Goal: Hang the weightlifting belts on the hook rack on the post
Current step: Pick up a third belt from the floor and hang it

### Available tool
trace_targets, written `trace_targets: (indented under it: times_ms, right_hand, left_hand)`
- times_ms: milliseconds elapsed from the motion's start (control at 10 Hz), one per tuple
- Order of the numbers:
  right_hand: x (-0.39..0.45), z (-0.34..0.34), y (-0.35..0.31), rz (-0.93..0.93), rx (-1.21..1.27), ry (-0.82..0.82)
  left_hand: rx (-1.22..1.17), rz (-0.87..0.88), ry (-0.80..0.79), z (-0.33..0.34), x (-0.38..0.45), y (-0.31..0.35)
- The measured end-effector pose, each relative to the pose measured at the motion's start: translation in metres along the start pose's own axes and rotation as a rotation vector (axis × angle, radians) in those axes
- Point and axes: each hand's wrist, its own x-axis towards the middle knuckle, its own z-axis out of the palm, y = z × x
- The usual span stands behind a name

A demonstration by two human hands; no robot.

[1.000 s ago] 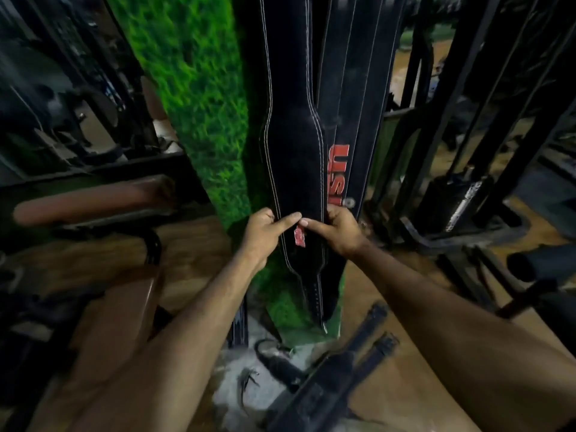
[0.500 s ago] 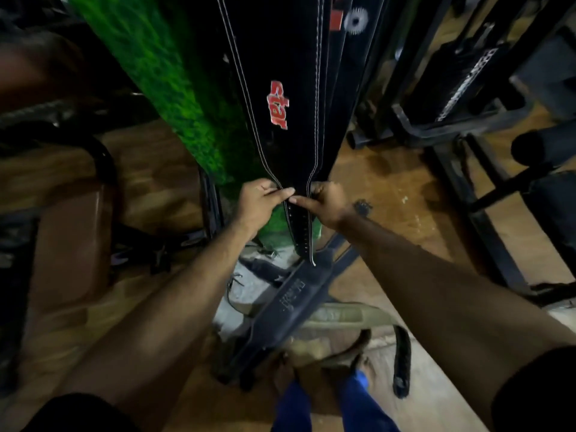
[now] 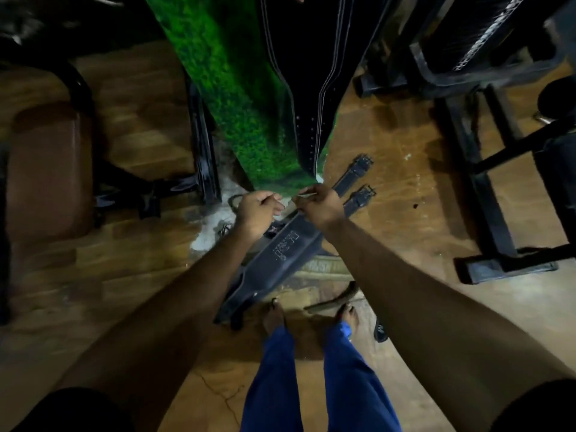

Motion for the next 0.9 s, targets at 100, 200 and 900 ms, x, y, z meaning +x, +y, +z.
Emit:
trace_targets:
  times_ms: [100,200,900]
  right_hand:
    - [0.021,0.025,0.019,-0.026,-0.014,-0.088]
    - [0.047,0.050,0.039,-0.010,-0.133,-0.163]
    - [0.345,0.270,0.302,-0.035,-0.515,-0.359]
  left_hand:
    - [-0.058,-0.035,0.048,0.004,0.010,-0.036]
    - [-0.112,-0.076,0.067,0.005,0.026,-0.073]
    - [-0.256,-0.402,0.149,0.071,0.348,-0.431]
